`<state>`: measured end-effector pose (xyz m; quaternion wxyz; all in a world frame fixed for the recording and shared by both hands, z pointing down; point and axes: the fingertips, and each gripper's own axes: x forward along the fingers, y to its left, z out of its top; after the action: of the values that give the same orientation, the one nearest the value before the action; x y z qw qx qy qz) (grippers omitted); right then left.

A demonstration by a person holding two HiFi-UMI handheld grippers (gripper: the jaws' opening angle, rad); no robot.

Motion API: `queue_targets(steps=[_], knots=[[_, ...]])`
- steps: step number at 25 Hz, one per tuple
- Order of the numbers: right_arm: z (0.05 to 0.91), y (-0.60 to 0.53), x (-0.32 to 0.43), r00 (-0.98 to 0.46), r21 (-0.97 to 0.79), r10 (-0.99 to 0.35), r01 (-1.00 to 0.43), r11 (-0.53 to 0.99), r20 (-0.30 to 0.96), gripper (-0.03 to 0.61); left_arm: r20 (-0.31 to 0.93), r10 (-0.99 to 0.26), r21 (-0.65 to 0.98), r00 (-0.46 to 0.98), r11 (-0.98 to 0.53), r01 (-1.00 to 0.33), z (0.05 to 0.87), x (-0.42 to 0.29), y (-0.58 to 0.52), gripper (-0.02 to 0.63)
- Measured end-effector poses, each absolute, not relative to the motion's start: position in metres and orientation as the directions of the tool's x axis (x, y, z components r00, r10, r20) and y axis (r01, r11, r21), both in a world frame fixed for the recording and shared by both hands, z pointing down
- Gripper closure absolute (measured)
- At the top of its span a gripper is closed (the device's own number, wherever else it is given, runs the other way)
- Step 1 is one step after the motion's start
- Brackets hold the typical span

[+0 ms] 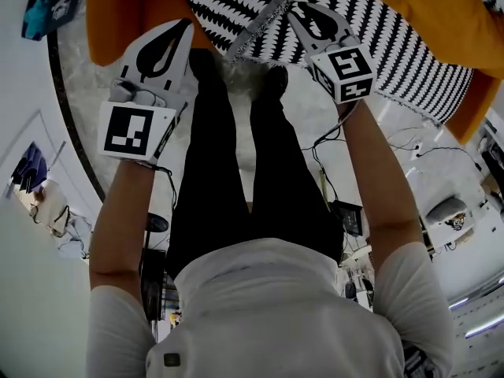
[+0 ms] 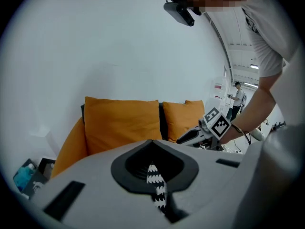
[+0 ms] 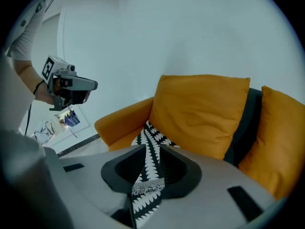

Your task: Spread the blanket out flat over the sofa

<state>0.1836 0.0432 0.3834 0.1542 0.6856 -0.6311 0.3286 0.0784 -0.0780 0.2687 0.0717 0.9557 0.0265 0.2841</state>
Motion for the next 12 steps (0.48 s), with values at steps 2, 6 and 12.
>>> queue_targets(steps=[2, 6, 12], knots=[[0.413, 0.038, 0.193, -0.005, -0.196, -0.746, -0.966, -0.168, 0.666, 0.475, 0.54, 0.089, 0.159, 0.837, -0.987, 0.003, 0.288, 0.083, -0.083, 0.604], [0.464, 0.035, 0.199, -0.005, -0.208, -0.703, -0.957, -0.203, 0.711, 0.434, 0.552, 0.125, 0.169, 0.824, -0.985, 0.036, 0.322, 0.083, -0.078, 0.604], [0.516, 0.038, 0.205, -0.003, -0.191, -0.663, -0.958, -0.212, 0.749, 0.426, 0.591, 0.149, 0.18, 0.793, -0.982, 0.051, 0.363, 0.077, -0.08, 0.604]])
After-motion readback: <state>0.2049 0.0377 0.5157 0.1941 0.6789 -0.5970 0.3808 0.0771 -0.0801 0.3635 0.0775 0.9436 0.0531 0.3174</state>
